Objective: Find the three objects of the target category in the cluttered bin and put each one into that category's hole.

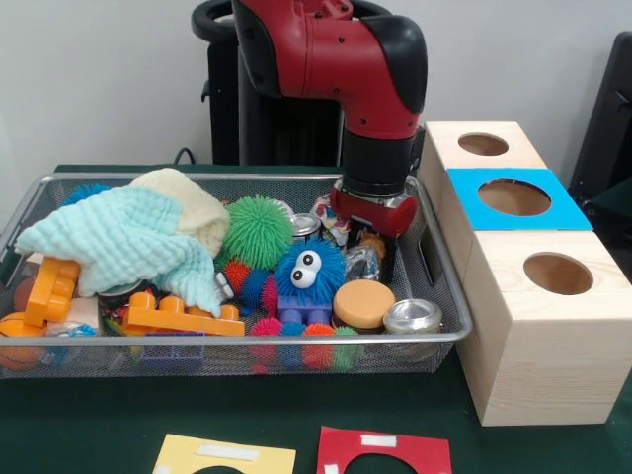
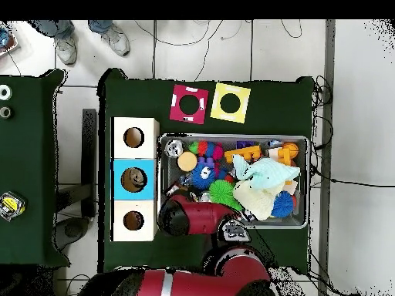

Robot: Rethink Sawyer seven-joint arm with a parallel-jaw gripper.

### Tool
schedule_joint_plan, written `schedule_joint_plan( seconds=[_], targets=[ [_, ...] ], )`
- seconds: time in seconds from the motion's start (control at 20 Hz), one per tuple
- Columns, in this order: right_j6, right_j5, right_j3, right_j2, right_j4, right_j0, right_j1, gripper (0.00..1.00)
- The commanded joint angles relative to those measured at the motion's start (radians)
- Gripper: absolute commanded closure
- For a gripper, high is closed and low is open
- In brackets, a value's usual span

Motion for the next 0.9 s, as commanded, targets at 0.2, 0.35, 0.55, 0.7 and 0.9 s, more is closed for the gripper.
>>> schedule_joint_plan(
  seconds=[0.2,0.35,0.55,0.7,0.9],
  targets=[
    [0.027,0.045,0.090,0.115,-0.062,-0.073,0.088,0.00],
    [0.013,0.041,0.087,0.126,-0.077,-0.092,0.097,0.00],
    [0.015,0.049,0.096,0.136,-0.081,-0.099,0.090,0.00],
    [0.021,0.045,0.093,0.129,-0.079,-0.088,0.096,0.00],
    [0.024,0.047,0.098,0.136,-0.077,-0.088,0.097,0.00]
  ],
)
